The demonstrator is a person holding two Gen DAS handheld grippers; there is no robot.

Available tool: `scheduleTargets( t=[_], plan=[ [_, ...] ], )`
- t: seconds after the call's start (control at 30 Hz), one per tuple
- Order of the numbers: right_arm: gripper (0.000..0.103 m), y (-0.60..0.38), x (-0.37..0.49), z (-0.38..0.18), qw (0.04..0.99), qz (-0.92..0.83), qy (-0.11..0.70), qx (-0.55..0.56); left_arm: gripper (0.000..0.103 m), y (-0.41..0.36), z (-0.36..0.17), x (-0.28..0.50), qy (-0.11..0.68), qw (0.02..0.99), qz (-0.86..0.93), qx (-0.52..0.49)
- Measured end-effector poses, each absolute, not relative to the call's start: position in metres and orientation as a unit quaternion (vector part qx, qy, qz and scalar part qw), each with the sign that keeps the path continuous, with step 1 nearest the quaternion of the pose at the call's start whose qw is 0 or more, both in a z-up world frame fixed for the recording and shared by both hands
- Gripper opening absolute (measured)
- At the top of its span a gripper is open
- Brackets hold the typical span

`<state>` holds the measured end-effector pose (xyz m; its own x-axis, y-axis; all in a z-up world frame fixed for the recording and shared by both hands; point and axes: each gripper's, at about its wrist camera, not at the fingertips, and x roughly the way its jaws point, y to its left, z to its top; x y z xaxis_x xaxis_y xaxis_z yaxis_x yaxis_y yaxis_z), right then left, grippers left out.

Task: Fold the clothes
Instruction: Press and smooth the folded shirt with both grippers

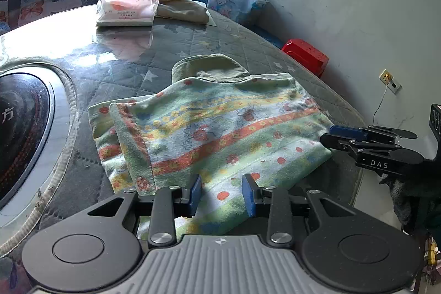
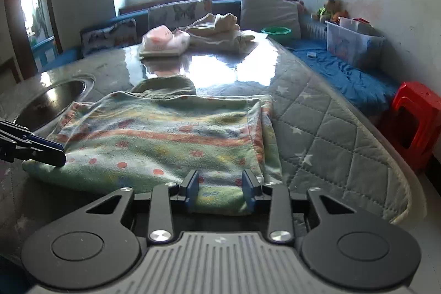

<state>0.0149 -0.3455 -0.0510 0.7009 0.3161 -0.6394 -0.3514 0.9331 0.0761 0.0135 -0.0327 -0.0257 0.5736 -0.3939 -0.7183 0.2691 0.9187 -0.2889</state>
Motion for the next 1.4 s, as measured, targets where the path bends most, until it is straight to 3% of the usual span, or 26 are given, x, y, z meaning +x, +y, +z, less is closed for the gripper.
scheduleTargets(
  t=[0.13, 0.23, 0.37, 0.5, 0.57, 0.63, 0.87, 1.2, 1.4],
  plan=[
    [0.035, -0.341, 0.012, -0.042, 0.924, 0.185, 0.334, -0.029, 0.038, -0.030, -0.021, 0.011, 0.421, 0.887, -0.176, -0.075],
    [0.049, -0.333, 0.008, -0.043, 0.922, 0.197, 0.331, -0.035, 0.041, -0.026, -0.020, 0.008, 0.420, 0.888, -0.167, -0.079],
    [0.054, -0.324, 0.007, -0.049, 0.919, 0.197, 0.336, -0.054, 0.045, -0.022, -0.020, 0.004, 0.424, 0.888, -0.160, -0.081],
    [0.065, -0.318, 0.005, -0.039, 0.920, 0.204, 0.329, -0.060, 0.055, -0.021, -0.014, 0.000, 0.424, 0.890, -0.150, -0.082],
    [0.077, -0.313, 0.003, -0.037, 0.922, 0.208, 0.321, -0.065, 0.057, -0.020, -0.012, -0.002, 0.422, 0.891, -0.146, -0.080],
    [0.078, -0.310, 0.002, -0.037, 0.921, 0.211, 0.320, -0.064, 0.063, -0.020, -0.011, -0.004, 0.421, 0.892, -0.141, -0.078],
    [0.102, -0.297, -0.002, -0.032, 0.925, 0.211, 0.308, -0.068, 0.079, -0.011, -0.005, -0.015, 0.407, 0.903, -0.119, -0.073],
    [0.103, -0.289, -0.005, -0.023, 0.935, 0.211, 0.282, -0.051, 0.103, 0.003, 0.005, -0.027, 0.375, 0.919, -0.098, -0.070],
    [0.103, -0.286, -0.008, -0.017, 0.937, 0.234, 0.258, -0.021, 0.103, 0.012, 0.009, -0.032, 0.359, 0.926, -0.086, -0.078]
  ],
)
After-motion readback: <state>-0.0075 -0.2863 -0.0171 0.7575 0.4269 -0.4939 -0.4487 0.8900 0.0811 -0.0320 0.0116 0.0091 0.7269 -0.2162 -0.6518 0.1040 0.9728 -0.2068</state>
